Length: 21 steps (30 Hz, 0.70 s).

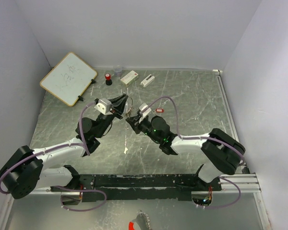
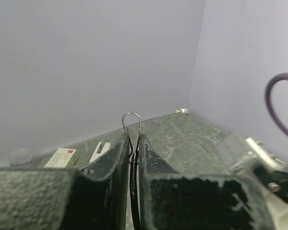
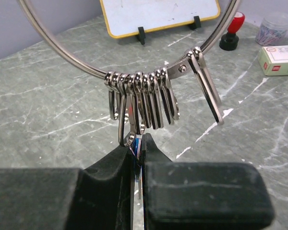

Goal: Remove the keys from the keyring

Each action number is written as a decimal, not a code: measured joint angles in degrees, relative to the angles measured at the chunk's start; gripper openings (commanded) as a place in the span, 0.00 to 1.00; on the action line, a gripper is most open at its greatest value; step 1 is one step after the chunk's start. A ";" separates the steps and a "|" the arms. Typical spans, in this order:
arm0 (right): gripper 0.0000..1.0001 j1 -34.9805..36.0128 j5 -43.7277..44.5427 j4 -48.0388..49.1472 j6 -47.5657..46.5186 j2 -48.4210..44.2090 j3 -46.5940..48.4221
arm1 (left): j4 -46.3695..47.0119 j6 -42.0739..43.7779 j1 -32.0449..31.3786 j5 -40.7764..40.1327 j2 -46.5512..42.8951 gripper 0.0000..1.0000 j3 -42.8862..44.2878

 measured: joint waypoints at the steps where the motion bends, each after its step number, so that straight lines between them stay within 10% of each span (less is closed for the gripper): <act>1: 0.00 0.20 0.68 -1.20 -0.04 -1.20 -0.28 | 0.35 0.33 0.00 -0.87 0.15 0.13 -0.04; 6: 0.00 1.42 4.55 -11.65 -1.36 -8.00 0.33 | 0.87 1.95 0.00 -6.69 0.22 0.42 -0.42; 21: 0.00 6.86 20.31 -70.14 -3.15 -14.64 29.64 | -0.11 4.07 0.00 -9.42 2.93 0.50 -1.81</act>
